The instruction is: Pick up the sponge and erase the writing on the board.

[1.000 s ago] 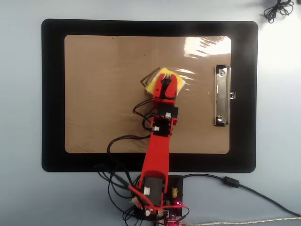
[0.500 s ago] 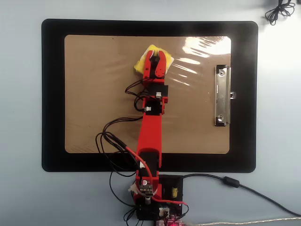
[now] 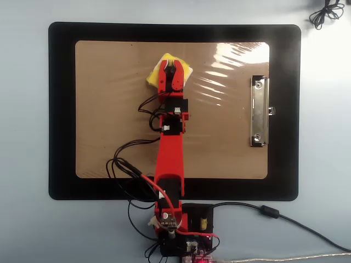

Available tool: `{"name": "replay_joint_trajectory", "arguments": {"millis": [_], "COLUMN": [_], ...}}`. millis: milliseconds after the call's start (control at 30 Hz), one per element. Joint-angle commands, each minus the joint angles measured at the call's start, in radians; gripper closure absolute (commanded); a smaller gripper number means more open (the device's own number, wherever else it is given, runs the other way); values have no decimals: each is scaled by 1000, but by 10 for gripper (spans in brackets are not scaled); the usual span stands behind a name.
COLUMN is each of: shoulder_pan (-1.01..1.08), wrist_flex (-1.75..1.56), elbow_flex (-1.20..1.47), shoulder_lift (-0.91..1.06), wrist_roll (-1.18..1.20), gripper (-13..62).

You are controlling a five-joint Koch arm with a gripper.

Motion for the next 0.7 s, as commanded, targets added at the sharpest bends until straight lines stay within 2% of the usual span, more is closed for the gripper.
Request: {"name": "replay_joint_trajectory", "arguments": {"millis": [0,100,167,233,367,433,500,600,667], "shoulder_pan": [-17,-25,-26,-31,-41,-48,-51,-64,-83], "wrist_flex": [21,52,61,48,-18,-25,-25,-2,2], "elbow_flex": [150,543,661,589,144,126,310,687,707], "shoulder_lift": [100,485,615,522,78,72,244,640,657], "wrist_roll": [-46,-64,-64,-64,-64,-66,-64,-64,-67], "gripper": [574,574,574,574,574,574,574,574,574]}}
